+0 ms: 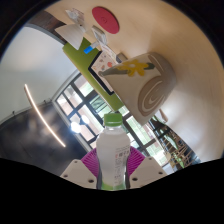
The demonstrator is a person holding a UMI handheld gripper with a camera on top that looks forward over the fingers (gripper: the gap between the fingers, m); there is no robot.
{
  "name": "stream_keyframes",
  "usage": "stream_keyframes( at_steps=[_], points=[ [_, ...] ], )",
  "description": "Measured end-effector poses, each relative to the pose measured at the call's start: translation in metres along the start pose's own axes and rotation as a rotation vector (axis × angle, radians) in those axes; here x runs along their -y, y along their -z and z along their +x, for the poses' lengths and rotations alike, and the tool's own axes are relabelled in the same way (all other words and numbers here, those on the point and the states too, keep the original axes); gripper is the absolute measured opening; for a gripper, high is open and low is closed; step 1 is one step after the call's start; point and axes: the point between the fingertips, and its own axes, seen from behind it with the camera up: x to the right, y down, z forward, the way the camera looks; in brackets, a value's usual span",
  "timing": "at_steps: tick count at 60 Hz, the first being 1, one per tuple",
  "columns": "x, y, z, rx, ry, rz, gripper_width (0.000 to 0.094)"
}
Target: Pour water
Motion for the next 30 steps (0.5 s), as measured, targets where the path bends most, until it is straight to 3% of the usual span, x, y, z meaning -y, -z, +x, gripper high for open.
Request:
stream_keyframes(
  at_steps=[10, 16, 24, 30],
  points=[
    [-0.026, -0.002, -0.02, 0.03, 0.13, -0.096, 0.0314],
    [-0.061, 0.014, -0.062, 0.114, 0.548, -0.171, 0.0316],
    [-0.043, 0.032, -0.153, 0.2, 1.286, 0.027, 0.0315],
    [-0.018, 0.039, -0.219, 0.177, 1.735, 0.23, 0.0315]
  ],
)
